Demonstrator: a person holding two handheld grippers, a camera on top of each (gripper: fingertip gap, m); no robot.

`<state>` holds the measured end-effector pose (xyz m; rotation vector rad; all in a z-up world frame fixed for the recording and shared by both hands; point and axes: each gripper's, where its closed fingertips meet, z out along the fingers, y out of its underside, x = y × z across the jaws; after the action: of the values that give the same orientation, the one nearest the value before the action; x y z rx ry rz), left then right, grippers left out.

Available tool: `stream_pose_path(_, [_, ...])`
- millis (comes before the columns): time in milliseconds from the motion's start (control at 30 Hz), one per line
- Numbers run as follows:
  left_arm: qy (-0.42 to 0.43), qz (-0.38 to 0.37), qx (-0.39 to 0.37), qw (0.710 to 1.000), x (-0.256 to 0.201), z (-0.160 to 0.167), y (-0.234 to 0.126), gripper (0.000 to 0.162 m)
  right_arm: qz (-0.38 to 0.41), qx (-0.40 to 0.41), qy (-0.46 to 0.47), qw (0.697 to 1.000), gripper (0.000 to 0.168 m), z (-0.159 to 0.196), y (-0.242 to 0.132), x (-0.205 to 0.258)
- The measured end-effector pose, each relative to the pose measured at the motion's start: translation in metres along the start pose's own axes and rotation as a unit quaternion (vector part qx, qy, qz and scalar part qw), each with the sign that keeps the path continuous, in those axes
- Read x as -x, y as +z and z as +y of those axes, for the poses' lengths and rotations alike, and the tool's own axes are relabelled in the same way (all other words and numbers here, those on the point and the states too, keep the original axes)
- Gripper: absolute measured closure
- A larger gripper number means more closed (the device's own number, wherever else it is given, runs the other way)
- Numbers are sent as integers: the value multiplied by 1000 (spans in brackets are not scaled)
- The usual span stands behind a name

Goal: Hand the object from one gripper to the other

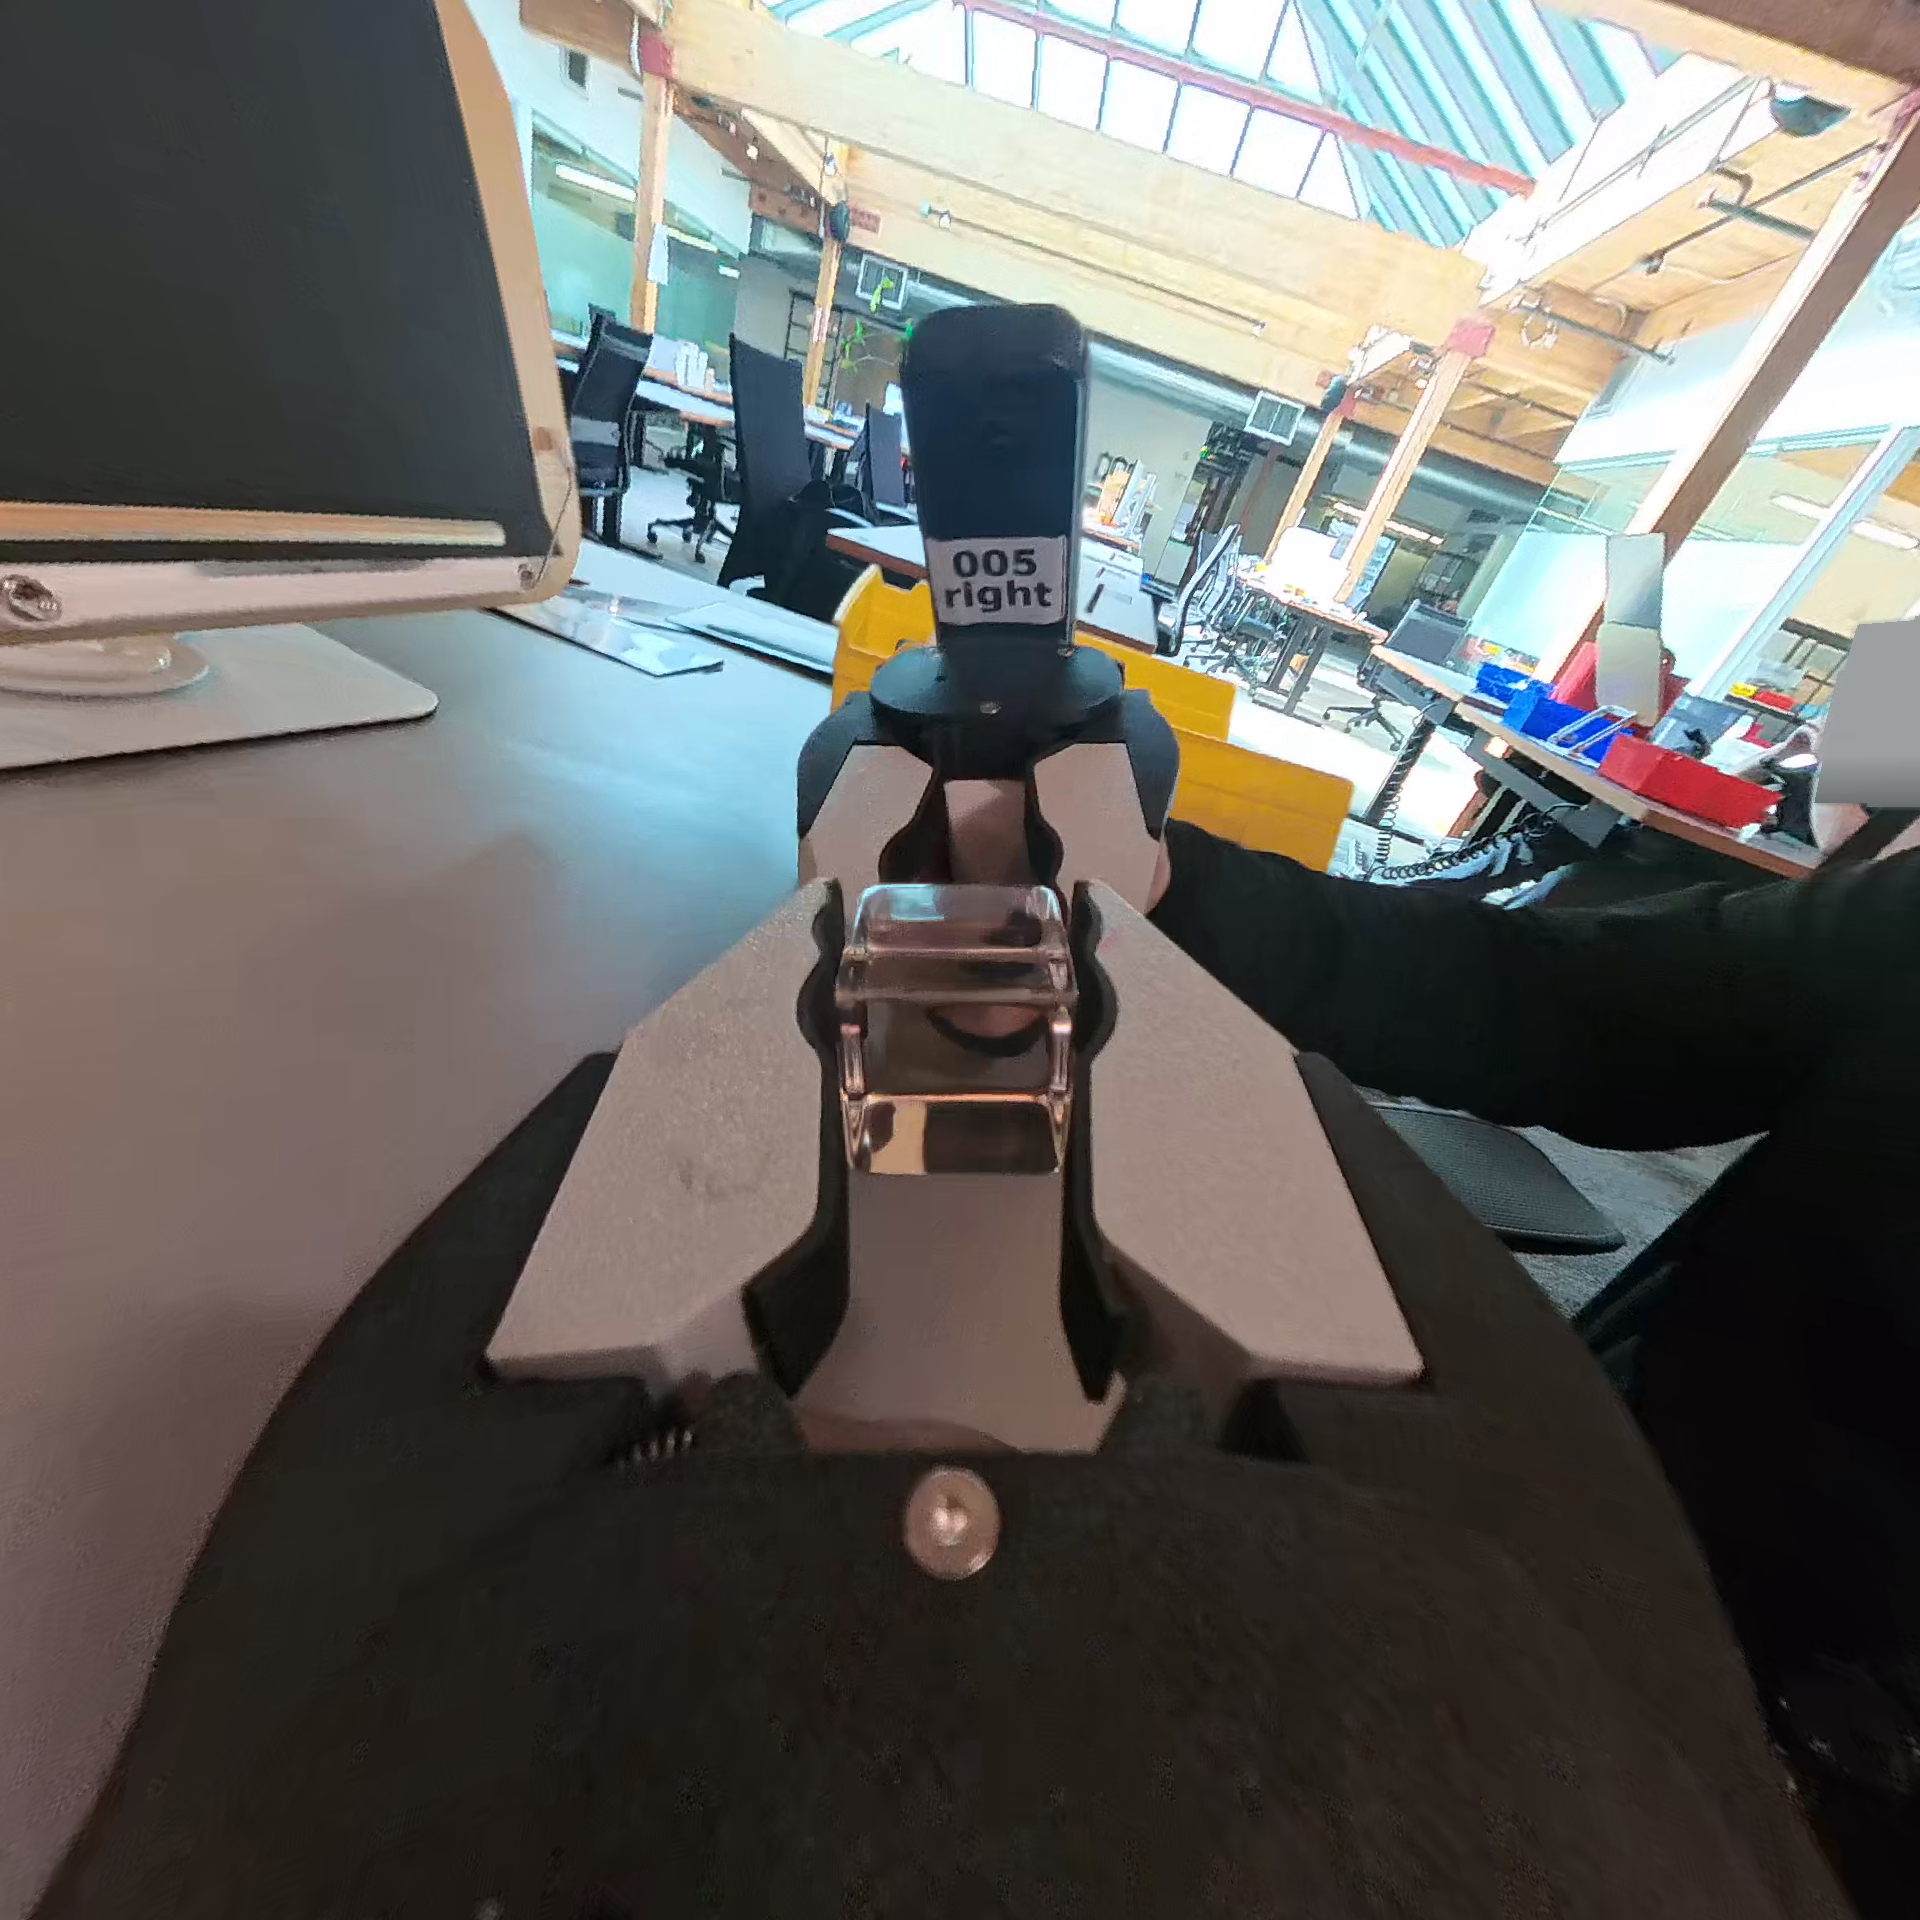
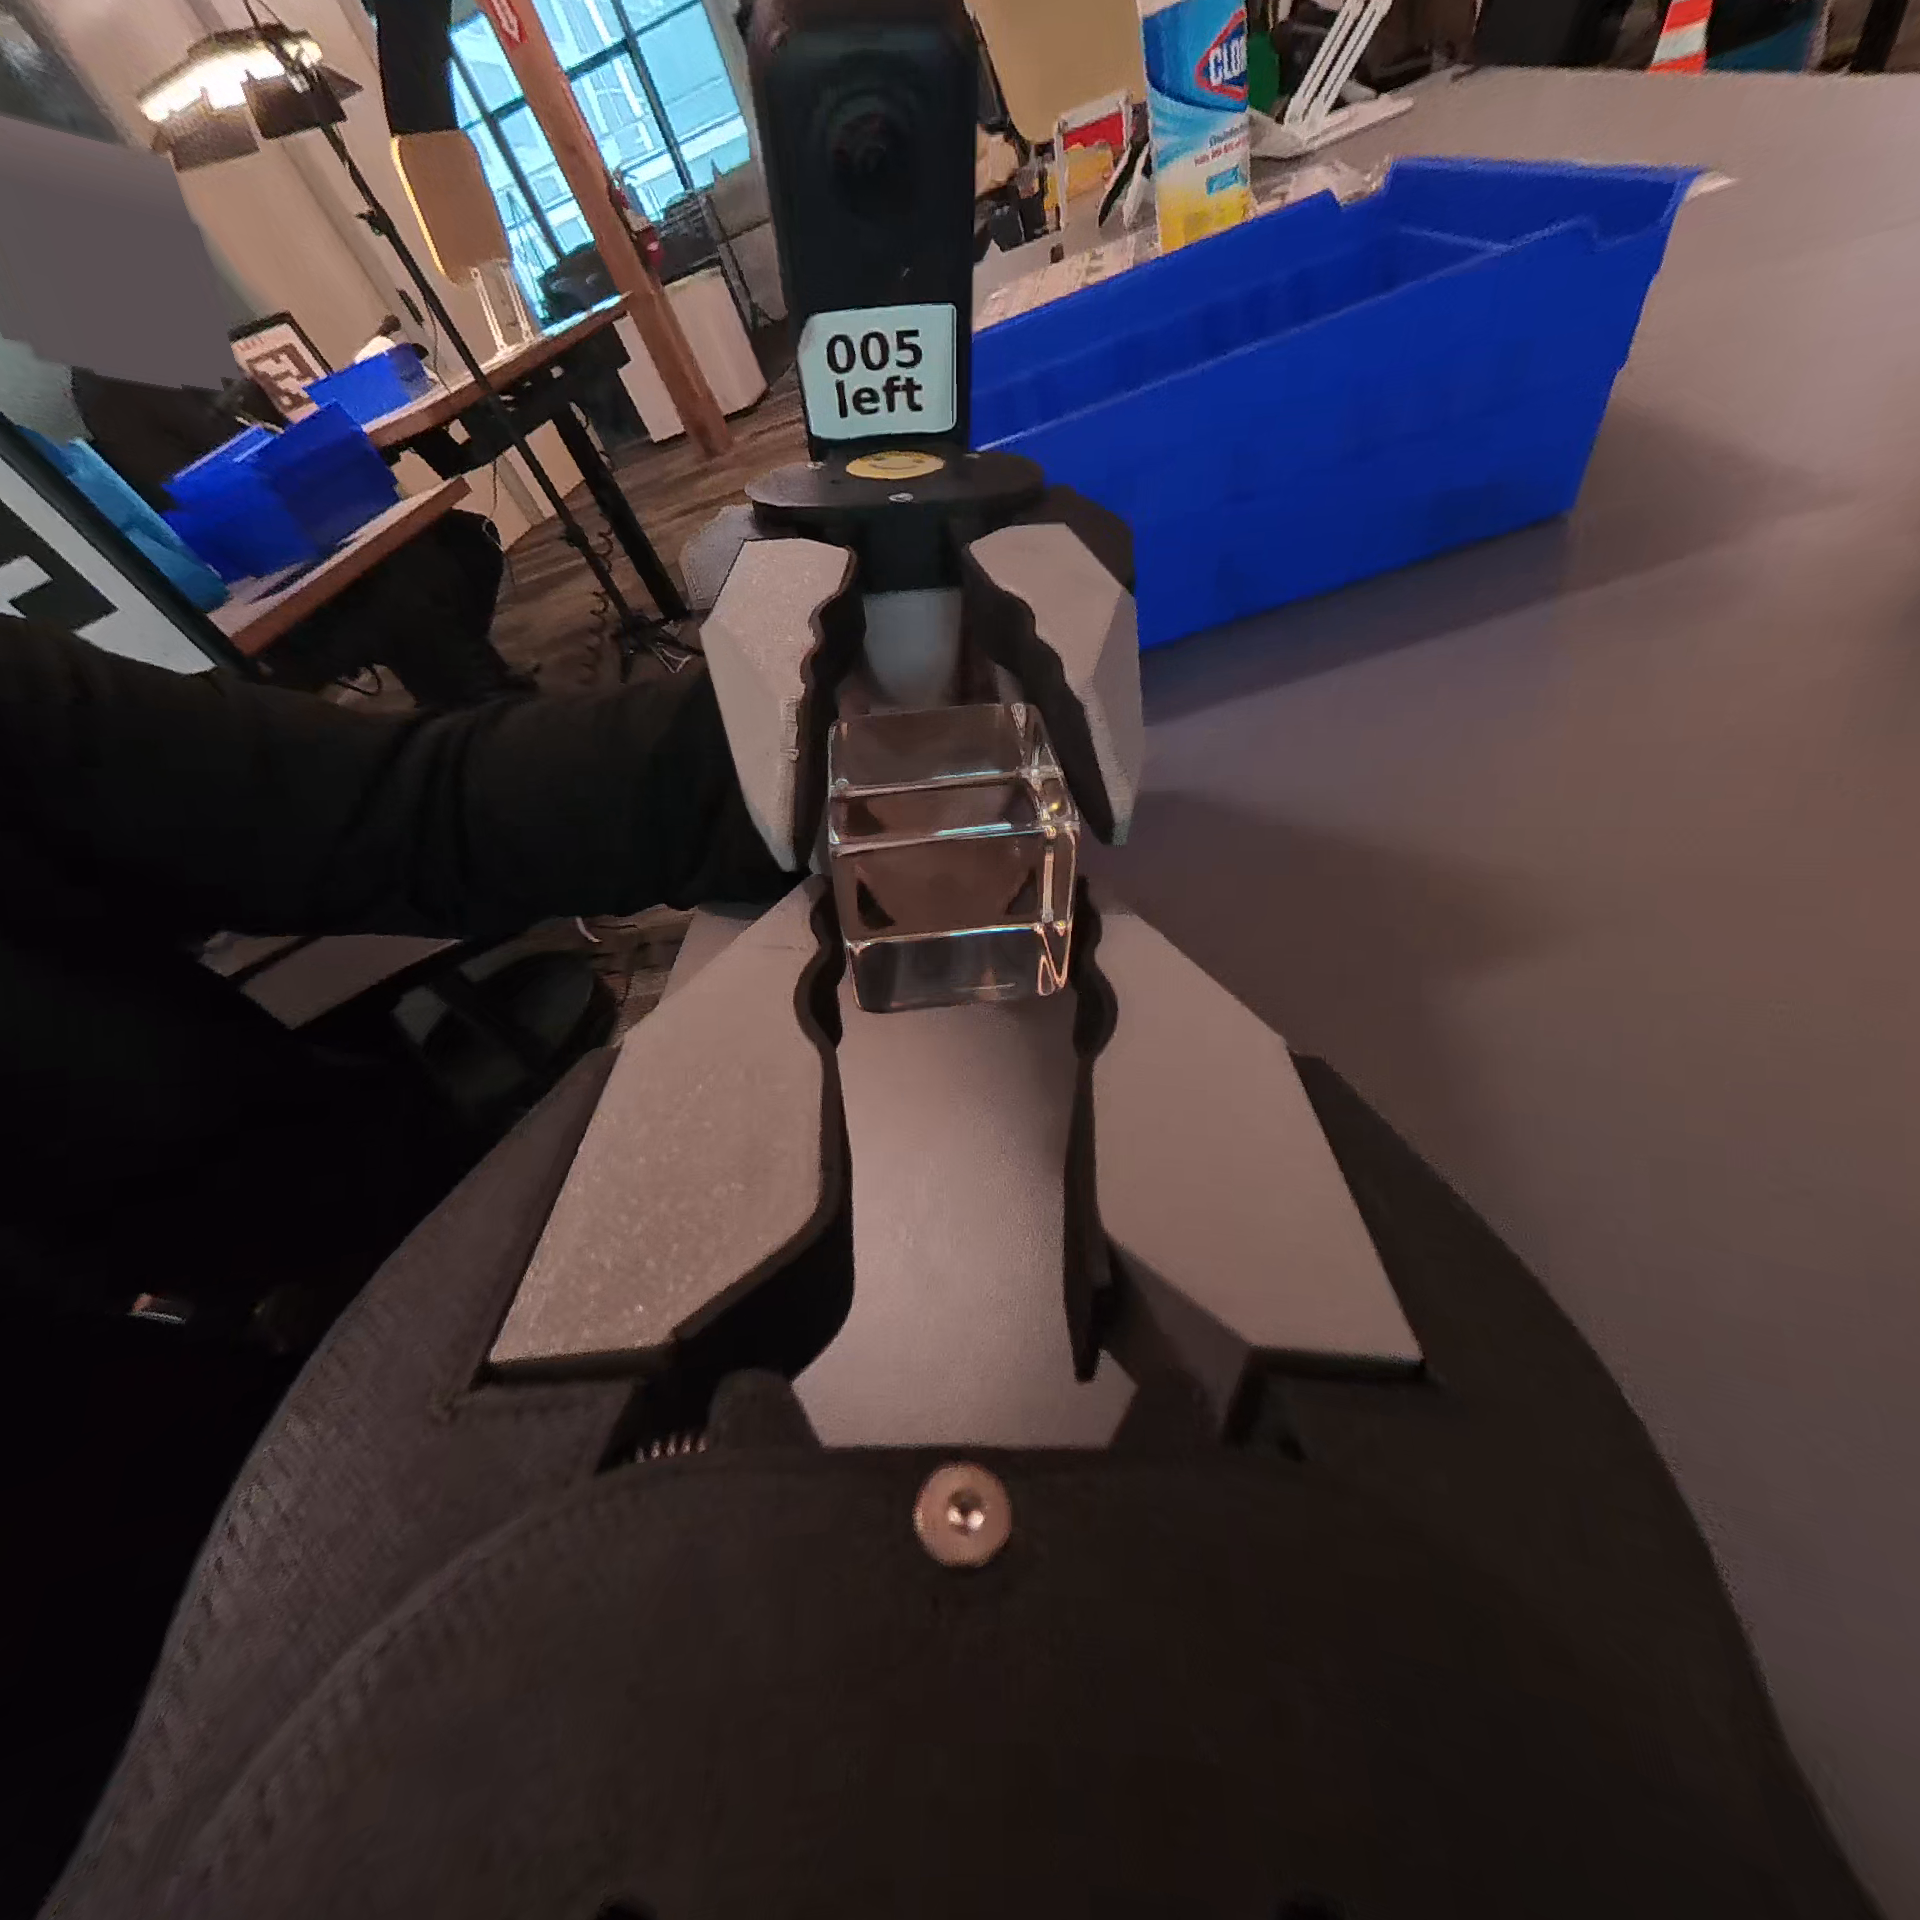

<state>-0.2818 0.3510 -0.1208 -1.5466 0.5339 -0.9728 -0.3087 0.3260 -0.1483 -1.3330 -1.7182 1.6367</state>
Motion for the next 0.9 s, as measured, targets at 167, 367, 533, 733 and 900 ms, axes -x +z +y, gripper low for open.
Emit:
stream_pose_path(167, [98,-109,-8,989,20,-7,-10,97,38,-3,98,994,129,6,-16,-28])
stream_pose_path(367, [370,-246,119,888,46,28,-16,97,133,123,-14,983,129,18,-41,-39])
stream_pose_path(533, [561,-261,167,768,38,48,0,102,144,268,-52,951,129,26,-44,-30])
stream_pose_path(733, [645,-272,157,697,28,44,8,99,92,410,-37,907,129,49,-39,-13])
stream_pose_path(900, [697,-242,180,650,21,58,16,108,62,444,-38,893,129,51,-20,-8])
